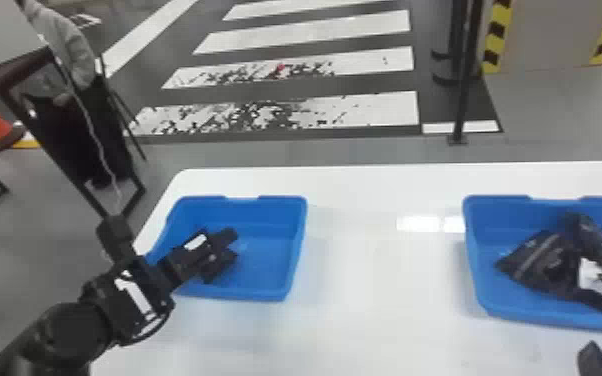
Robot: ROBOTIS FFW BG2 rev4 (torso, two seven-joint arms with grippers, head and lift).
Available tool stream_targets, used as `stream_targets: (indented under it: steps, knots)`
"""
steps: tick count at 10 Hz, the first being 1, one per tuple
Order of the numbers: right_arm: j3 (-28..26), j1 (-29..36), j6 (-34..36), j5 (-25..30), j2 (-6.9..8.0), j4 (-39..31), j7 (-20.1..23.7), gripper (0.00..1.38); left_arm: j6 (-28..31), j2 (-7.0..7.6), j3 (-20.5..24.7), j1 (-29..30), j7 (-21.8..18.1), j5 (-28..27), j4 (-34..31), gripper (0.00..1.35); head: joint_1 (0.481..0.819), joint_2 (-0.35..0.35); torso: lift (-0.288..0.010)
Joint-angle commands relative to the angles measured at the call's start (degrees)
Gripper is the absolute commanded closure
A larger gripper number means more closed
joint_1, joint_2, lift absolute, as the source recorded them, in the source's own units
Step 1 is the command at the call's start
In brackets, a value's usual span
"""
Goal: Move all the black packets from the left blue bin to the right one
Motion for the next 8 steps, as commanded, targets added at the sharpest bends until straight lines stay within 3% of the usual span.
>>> stream_targets:
  steps: [1,3,5,6,8]
  knots:
    - [0.0,0.11,0.62,-0.6,-0.14,0.09,0.0,0.14,4.31,0.41,-0.92,-4.04,1.13,2.22,-0.85,0.17,0.695,0.232,-0.138]
    - [0.0,0.11,1.88,-0.83,-0.14,-0.19,0.09,0.14,9.23,0.41,-2.06,-3.76,8.69,4.39,-10.84,0.17,0.695,0.198,-0.138]
    - [0.0,0.81,3.29,-1.29,-0.58,-1.03,0.09,0.14,23.15,0.67,-2.29,-2.21,19.06,4.74,-21.1,0.17,0.695,0.187,-0.138]
    - [0.11,0.81,3.71,-1.86,-0.84,-1.03,0.09,0.14,24.28,0.67,-2.63,-1.65,23.01,5.08,-21.81,0.17,0.695,0.189,-0.138]
    - [0.8,0.81,4.84,-2.77,-1.19,-1.03,0.09,0.14,25.26,0.32,-1.15,-2.21,26.18,2.34,-20.96,0.17,0.695,0.203,-0.138]
